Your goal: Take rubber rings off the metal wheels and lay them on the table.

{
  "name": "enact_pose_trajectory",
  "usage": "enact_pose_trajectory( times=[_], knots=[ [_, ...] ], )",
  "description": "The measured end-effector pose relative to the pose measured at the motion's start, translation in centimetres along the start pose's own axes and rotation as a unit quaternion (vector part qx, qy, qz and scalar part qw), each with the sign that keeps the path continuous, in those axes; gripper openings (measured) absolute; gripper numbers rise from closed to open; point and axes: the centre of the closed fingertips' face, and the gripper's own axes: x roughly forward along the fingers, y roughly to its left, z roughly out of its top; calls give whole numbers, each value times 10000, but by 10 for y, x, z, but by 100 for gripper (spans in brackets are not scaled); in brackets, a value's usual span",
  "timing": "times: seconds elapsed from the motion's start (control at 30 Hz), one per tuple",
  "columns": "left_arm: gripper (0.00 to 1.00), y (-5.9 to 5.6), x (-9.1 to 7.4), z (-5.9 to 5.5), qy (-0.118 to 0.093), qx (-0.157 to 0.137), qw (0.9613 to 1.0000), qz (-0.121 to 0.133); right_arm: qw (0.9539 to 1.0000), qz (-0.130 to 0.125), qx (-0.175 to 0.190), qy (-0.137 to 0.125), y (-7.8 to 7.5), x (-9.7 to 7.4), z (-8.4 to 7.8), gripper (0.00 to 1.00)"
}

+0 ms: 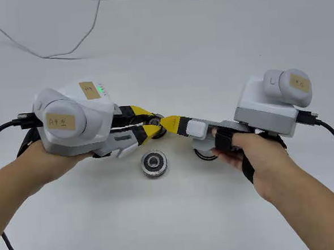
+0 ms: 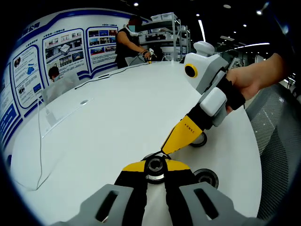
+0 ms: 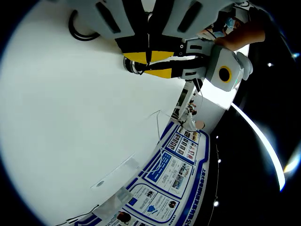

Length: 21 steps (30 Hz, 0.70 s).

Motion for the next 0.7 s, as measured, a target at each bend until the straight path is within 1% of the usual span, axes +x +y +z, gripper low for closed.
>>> enact_pose_trajectory(
  times=[0.07,0.17,0.23,0.3,0.43,0.6,0.7],
  knots=[
    [13,0,0,0,28,125,9999,18,10000,-39,23,-9,-1,0,0,0],
    [13,-1,1,1,93,184,9998,57,9999,-143,42,-42,-4,0,1,0],
    [13,0,1,1,75,102,9999,75,9997,-205,75,-67,-6,-1,2,1],
    [14,0,2,2,70,116,9999,80,9994,-318,91,-85,-10,-1,3,1],
    [14,-1,3,3,91,76,9999,79,9990,-409,108,-121,-13,-1,4,1],
    [14,-1,3,3,137,49,9999,83,9989,-442,104,-134,-12,0,4,1],
    [14,-1,0,3,187,108,9997,82,9989,-450,95,-133,-12,0,4,1]
  ],
)
